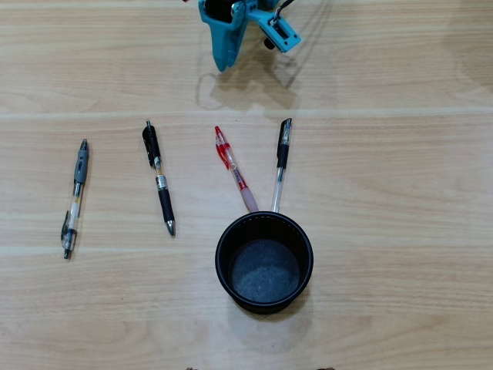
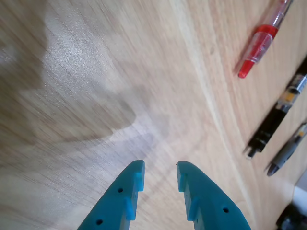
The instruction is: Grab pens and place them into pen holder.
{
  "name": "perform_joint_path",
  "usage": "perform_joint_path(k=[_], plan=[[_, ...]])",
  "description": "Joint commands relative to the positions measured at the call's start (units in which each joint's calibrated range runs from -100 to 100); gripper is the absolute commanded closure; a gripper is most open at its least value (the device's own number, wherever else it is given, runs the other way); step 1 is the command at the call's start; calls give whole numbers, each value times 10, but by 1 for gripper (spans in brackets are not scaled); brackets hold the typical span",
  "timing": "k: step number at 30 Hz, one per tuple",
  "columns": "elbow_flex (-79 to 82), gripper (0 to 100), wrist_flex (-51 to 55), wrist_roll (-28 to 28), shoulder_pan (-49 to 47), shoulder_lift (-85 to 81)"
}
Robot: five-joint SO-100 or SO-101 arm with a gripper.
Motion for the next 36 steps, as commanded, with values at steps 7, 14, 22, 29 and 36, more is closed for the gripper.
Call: perform_joint_path(k=[7,14,22,29,36], plan=[[-3,91,14,-1,3,6],[-5,91,-10,-2,-36,17],[-262,91,-251,-94,-54,333],[-895,75,-8,-151,66,841],[-1563,73,220,-275,126,1328]])
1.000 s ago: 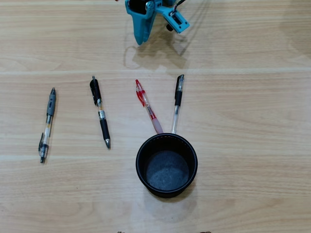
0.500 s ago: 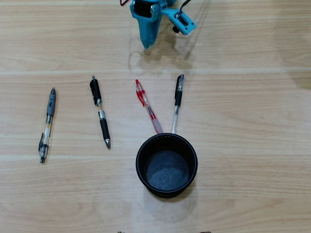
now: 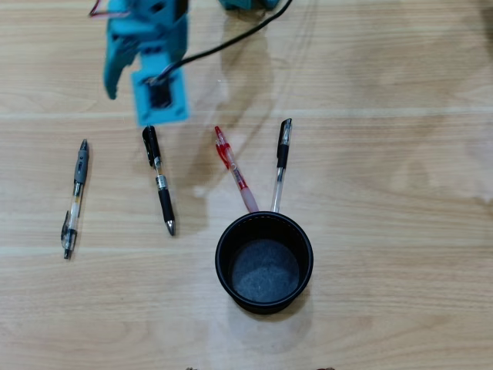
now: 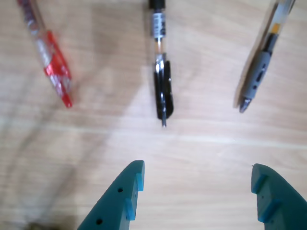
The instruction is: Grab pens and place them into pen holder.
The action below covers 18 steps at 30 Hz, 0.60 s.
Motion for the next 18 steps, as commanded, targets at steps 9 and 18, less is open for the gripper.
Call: perform_joint_path(k=[9,18], plan=[[-768,68,-13,-36,33,551],[-605,68,-133,-22,82,550]])
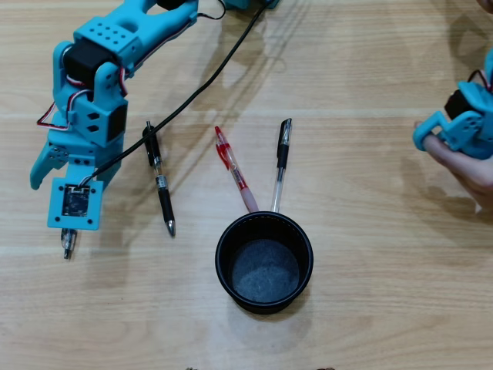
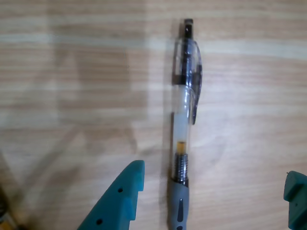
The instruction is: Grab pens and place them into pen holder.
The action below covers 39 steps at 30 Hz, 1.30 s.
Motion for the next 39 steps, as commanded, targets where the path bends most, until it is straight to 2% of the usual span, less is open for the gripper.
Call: perform_joint_path(k=[1,7,10,13,16,18,25,28,32,37,39], plan=[[40,68,-39,5,27,-9],[94,68,-44,2,41,1],[123,73,-39,0,41,-5],[131,82,-24,-29,41,-7],[133,99,-8,-45,43,-5],[133,97,-7,-47,44,-9],[94,98,21,-46,41,-77],[36,98,65,-46,28,-154],[-75,98,70,-54,-6,-251],[-149,98,50,-159,-81,-296],[-164,98,20,-178,-125,-294]])
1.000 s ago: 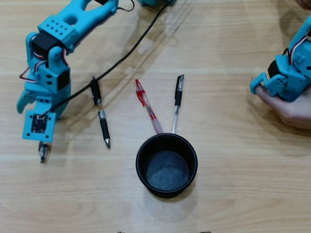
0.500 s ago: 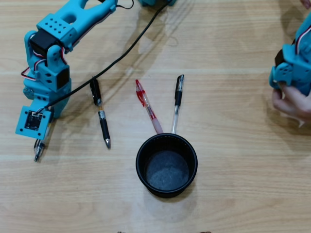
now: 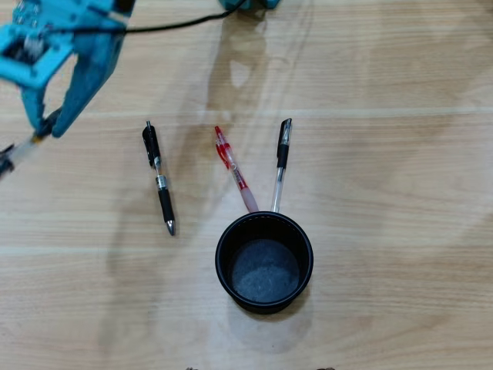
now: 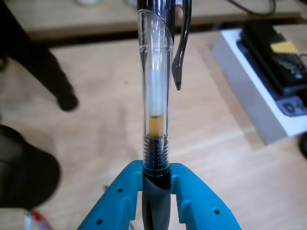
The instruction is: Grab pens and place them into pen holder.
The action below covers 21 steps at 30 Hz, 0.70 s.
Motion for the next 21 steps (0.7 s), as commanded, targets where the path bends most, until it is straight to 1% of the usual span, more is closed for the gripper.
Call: perform_joint_path(k=[1,3,6,9,11,14,18,21], plan=[[-45,98,-67,-46,-81,-34],[-34,98,-130,-51,-124,-27],[-18,98,-251,-60,-182,-5],[65,98,-346,-84,-228,-11],[163,98,-399,-91,-249,-49],[384,98,-484,-92,-268,-143],[688,98,-677,-92,-270,-247],[832,98,-809,-113,-268,-260]])
